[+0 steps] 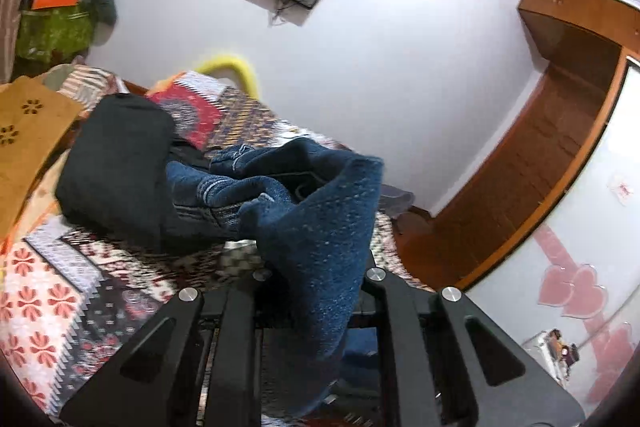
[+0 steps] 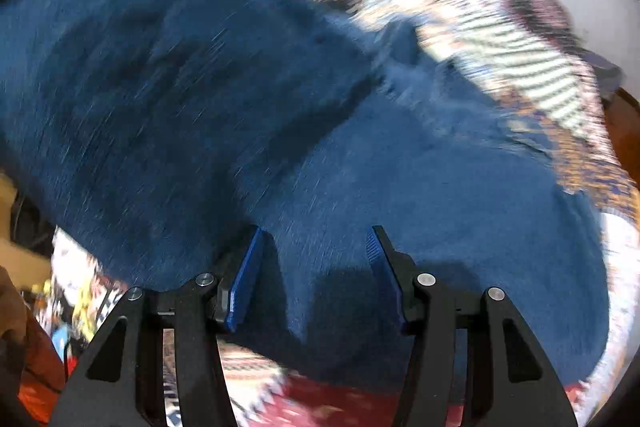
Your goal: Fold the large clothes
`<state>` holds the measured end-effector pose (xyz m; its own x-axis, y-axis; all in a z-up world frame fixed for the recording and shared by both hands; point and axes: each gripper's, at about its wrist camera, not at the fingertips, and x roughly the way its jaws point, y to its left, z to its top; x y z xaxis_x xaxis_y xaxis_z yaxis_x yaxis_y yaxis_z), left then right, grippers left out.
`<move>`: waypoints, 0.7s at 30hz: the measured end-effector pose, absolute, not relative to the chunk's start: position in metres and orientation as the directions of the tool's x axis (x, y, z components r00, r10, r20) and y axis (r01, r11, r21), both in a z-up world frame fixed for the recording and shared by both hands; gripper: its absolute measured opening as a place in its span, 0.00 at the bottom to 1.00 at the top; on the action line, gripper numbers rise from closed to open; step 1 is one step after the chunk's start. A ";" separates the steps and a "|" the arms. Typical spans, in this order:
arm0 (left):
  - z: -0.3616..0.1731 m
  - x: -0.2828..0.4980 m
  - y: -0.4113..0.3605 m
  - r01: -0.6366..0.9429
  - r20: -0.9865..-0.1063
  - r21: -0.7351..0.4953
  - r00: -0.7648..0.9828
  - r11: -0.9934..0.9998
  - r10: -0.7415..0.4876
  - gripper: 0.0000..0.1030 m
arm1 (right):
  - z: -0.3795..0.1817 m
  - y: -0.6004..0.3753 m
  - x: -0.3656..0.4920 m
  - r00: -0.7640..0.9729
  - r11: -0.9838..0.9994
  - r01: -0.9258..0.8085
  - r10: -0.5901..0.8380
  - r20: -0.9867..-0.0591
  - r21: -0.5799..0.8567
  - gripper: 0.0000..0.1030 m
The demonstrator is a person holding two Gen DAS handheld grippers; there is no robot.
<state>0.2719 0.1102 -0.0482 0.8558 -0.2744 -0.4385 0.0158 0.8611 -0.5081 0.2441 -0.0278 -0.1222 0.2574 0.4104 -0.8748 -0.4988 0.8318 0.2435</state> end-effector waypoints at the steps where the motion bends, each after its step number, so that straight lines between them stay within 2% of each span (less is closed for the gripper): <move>1: -0.052 0.272 0.115 -0.002 -0.450 -0.503 0.854 0.864 -0.260 0.12 | -0.129 -0.017 0.242 0.232 0.820 -0.517 0.410 -0.882 0.246 0.48; 4: -0.062 0.271 0.125 -0.039 -0.481 -0.496 0.844 0.867 -0.237 0.12 | -0.144 -0.004 0.246 0.184 0.807 -0.527 0.415 -0.891 0.267 0.48; 9: -0.067 0.276 0.112 -0.016 -0.488 -0.457 0.840 0.889 -0.235 0.12 | -0.148 -0.033 0.258 0.099 0.803 -0.457 0.474 -0.875 0.383 0.48; 12: -0.063 0.286 0.085 0.034 -0.490 -0.422 0.832 0.906 -0.260 0.12 | -0.132 -0.070 0.250 0.180 0.834 -0.428 0.457 -0.871 0.349 0.48; 15: -0.060 0.297 0.036 0.110 -0.505 -0.377 0.808 0.920 -0.303 0.12 | -0.108 -0.116 0.234 0.333 0.883 -0.400 0.388 -0.859 0.244 0.48; 17: -0.066 0.306 -0.001 0.166 -0.528 -0.368 0.772 0.915 -0.353 0.12 | -0.093 -0.153 0.218 0.433 0.922 -0.341 0.325 -0.841 0.181 0.48; 21: -0.099 0.319 -0.081 0.271 -0.620 -0.342 0.654 0.900 -0.433 0.12 | -0.081 -0.211 0.200 0.501 0.964 -0.237 0.227 -0.835 0.120 0.48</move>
<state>0.3191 -0.0806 -0.0989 0.6541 -0.4330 -0.6202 0.2713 0.8997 -0.3420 0.2002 -0.2113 -0.0812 0.5014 0.2271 -0.8349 -0.2369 0.9641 0.1200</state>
